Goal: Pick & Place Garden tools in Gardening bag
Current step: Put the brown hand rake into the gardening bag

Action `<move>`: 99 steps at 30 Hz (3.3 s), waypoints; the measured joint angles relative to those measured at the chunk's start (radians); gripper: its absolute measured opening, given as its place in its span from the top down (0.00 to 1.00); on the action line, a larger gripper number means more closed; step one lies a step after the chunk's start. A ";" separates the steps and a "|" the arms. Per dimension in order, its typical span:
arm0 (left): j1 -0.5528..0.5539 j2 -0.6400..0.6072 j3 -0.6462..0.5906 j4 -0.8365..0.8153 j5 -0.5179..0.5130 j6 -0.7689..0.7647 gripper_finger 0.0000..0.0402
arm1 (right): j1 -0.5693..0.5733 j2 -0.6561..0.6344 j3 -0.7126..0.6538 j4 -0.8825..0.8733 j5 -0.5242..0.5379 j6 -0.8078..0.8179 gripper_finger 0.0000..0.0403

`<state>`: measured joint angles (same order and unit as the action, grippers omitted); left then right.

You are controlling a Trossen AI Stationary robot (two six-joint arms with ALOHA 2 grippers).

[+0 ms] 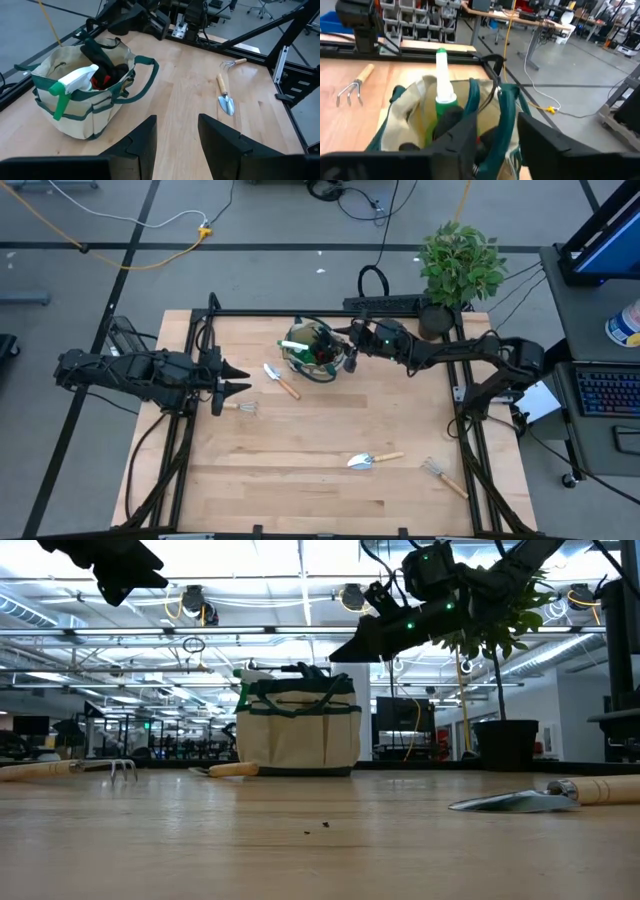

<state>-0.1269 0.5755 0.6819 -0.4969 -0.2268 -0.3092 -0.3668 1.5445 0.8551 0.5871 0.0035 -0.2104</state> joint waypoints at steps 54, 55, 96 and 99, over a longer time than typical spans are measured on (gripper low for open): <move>0.000 0.058 0.000 -0.043 0.000 -0.466 0.63 | 0.077 -0.339 -0.001 -0.106 -0.500 0.346 1.00; 0.000 0.064 0.000 -0.080 0.001 -0.540 0.63 | 0.079 -0.354 -0.001 -0.130 -0.499 0.343 1.00; 0.000 0.465 0.000 -0.525 0.125 -1.740 0.63 | 0.065 -0.431 -0.001 -0.293 -0.418 0.123 1.00; 0.000 0.487 0.000 -0.512 0.123 -1.732 0.63 | 0.057 -0.431 -0.001 -0.293 -0.420 0.116 1.00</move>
<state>-0.1269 1.0620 0.6815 -1.0092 -0.1040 -2.0412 -0.3101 1.1133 0.8543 0.2937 -0.4162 -0.0944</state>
